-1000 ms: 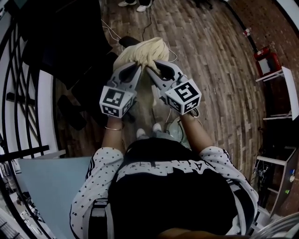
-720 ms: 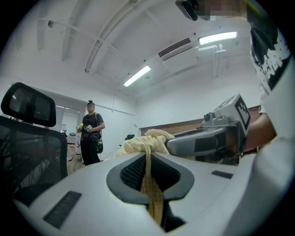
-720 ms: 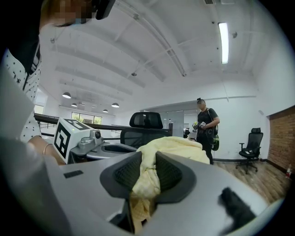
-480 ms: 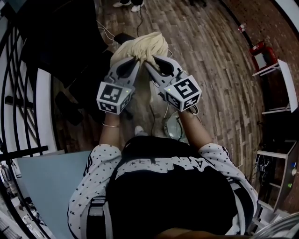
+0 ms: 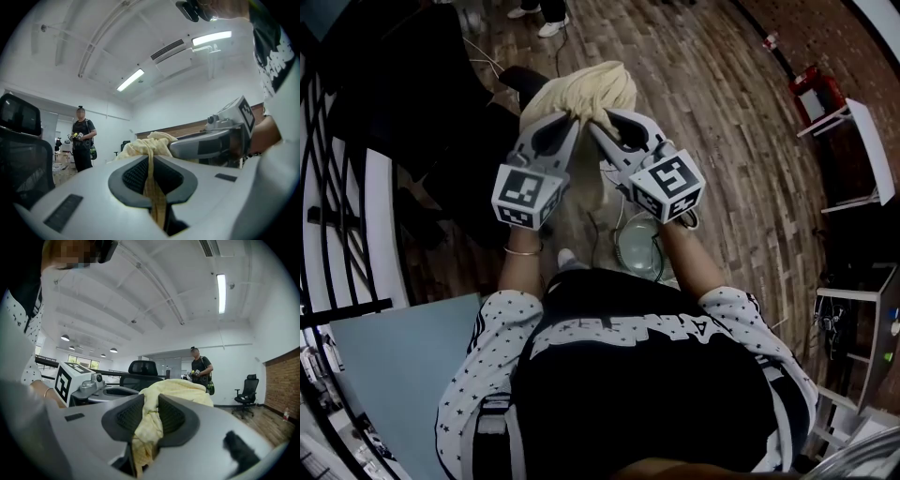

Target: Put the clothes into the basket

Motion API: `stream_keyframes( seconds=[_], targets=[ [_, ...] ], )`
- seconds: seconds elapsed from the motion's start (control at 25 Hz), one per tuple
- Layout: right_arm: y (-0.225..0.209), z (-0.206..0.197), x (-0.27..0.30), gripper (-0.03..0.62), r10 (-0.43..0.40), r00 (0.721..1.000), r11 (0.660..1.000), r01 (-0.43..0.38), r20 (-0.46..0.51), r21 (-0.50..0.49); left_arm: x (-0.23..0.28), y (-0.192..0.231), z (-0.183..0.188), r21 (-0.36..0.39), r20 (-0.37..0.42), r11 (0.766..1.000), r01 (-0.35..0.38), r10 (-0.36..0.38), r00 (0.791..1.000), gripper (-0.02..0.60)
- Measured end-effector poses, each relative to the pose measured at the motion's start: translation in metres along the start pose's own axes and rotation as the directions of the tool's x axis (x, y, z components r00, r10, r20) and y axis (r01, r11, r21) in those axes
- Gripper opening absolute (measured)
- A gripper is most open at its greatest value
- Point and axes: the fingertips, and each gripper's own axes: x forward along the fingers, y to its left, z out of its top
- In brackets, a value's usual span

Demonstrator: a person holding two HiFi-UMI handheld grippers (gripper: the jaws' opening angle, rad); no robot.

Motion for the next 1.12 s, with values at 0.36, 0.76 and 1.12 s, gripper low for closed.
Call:
stream_keyframes(
  seconds=[0.36, 0.76, 1.12],
  targets=[
    [-0.047, 0.01, -0.085, 0.1, -0.145, 0.989, 0.989, 0.145, 0.012, 0.015, 0.045, -0.083, 0.013, 0.013, 0.023, 0.995, 0.102, -0.102, 0.995, 0.037],
    [-0.084, -0.004, -0.165, 0.1, -0.248, 0.968, 0.969, 0.248, 0.047, 0.018, 0.088, -0.16, 0.025, 0.03, 0.065, 0.974, 0.223, -0.224, 0.972, 0.037],
    [-0.1, -0.006, -0.215, 0.1, -0.359, 0.932, 0.933, 0.358, 0.054, 0.014, 0.106, -0.208, 0.037, 0.038, 0.104, 0.943, 0.329, -0.332, 0.938, 0.037]
  ],
)
